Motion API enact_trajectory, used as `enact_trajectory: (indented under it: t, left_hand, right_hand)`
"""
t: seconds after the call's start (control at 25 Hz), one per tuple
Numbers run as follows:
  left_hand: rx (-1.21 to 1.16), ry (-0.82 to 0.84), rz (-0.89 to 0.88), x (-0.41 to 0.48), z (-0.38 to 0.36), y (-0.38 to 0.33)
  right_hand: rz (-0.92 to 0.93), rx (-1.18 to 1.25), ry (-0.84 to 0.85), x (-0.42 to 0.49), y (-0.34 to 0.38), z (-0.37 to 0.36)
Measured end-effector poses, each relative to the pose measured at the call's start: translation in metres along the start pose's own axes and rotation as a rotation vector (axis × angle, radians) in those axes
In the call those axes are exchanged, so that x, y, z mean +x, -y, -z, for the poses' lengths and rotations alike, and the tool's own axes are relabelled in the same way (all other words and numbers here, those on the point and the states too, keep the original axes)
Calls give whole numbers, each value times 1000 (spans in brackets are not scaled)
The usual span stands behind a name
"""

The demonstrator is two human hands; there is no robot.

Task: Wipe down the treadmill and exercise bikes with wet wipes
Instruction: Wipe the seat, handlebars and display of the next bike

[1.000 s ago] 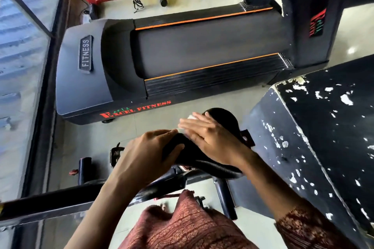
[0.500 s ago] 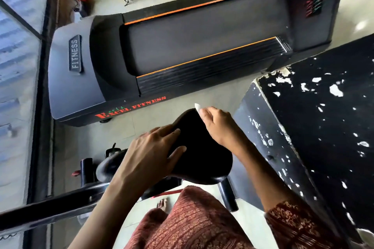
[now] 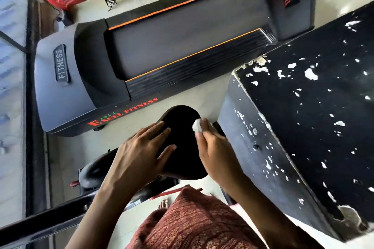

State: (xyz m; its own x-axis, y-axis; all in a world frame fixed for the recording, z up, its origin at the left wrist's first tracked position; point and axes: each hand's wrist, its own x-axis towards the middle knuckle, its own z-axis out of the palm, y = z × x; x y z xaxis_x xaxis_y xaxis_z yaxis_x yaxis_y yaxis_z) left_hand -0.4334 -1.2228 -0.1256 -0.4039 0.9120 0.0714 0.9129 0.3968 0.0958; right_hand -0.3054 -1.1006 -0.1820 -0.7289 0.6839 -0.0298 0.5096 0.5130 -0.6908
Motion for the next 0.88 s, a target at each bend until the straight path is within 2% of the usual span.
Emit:
enact_trajectory:
  t: [0.08,0.16,0.24,0.32,0.4,0.48,0.52,0.6,0.72,0.8,0.88]
  left_hand:
    - [-9,-14,1,-6,4,3]
    - [-37,-50,-26,-16,7,9]
    - [-58,-84,-33,-27,9,13]
    - [-45,-121,-21,-33,9,15]
    - [-40,-134,-22,-33,9,15]
    - [-25,-137,-28,-35,9,15]
    - [-19,-145,-28,-35,10,15]
    - [-15,-171,-40,-37,12,18]
    - [-26,-204,-28,-47,12,23]
    - [-54,-223,-6,-54,13,26]
    - [-51,-238,-18,-57,11,30]
  right_hand:
    - [63,-90,-1,14,24,-13]
    - [293,-101,26,0,33,-20]
    - [434,-28,114,-24,21,-9]
    - [402,-7,97,-27,0,3]
    - [205,-35,54,-8,-11,5]
    - [-22,16,128,29,-4,-3]
    - [-35,17,169,42,9,-8]
    - [137,-34,176,48,34,-18]
    - [436,39,307,16,33,-10]
    - [428,123,345,0,11,5]
    - [310,104,242,8,-2,7]
